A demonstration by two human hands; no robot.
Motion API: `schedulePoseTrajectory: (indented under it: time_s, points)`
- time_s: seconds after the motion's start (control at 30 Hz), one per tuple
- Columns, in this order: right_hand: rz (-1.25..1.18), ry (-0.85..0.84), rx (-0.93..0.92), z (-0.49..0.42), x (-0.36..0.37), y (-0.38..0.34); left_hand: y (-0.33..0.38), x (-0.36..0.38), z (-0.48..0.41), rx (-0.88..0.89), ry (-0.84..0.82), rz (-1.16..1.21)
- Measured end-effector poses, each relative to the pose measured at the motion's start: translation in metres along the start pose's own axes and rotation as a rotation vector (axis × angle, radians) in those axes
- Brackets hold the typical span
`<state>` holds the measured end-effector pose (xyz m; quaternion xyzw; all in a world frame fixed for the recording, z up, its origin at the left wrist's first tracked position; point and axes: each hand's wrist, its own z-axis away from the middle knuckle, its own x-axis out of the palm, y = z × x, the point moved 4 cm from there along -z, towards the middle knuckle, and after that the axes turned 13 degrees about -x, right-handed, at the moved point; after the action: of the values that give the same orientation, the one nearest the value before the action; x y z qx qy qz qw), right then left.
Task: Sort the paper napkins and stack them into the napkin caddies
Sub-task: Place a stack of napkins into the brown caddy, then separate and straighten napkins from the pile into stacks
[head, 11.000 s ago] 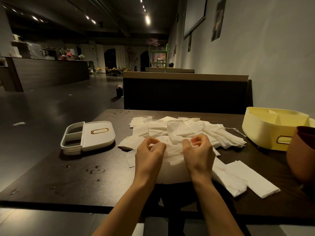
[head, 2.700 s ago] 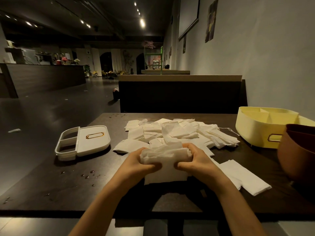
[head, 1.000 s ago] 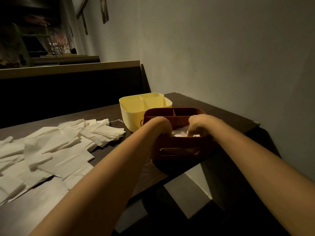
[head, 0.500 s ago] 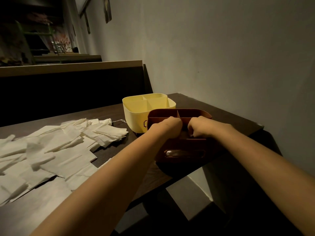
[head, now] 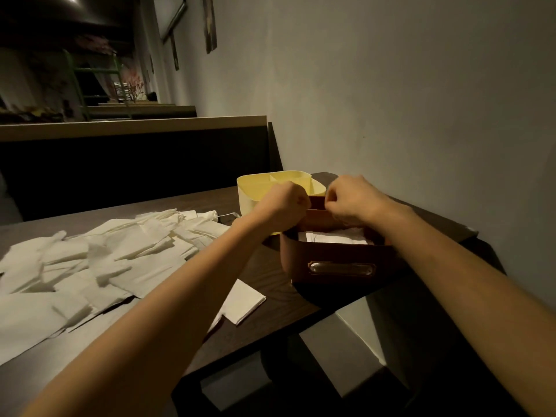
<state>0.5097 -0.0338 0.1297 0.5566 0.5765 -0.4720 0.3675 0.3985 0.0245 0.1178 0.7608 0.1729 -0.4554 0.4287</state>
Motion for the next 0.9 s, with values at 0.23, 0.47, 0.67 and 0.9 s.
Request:
schedulePoseTrajectory:
  time_s: [0.23, 0.47, 0.67, 0.9]
  points:
    - [-0.222, 0.049, -0.264, 0.024, 0.022, -0.104, -0.079, -0.052, 0.068, -0.116, 0.259, 0.113]
    - [-0.134, -0.165, -0.262, 0.022, 0.087, -0.163, -0.175, -0.067, 0.141, -0.336, 0.339, 0.23]
    - [-0.048, -0.457, -0.006, 0.022, 0.134, -0.166, -0.22, -0.076, 0.173, -0.423, 0.362, 0.284]
    - [-0.095, -0.529, 0.016, 0.011, 0.144, -0.177, -0.243, -0.08, 0.18, -0.451, 0.361, 0.318]
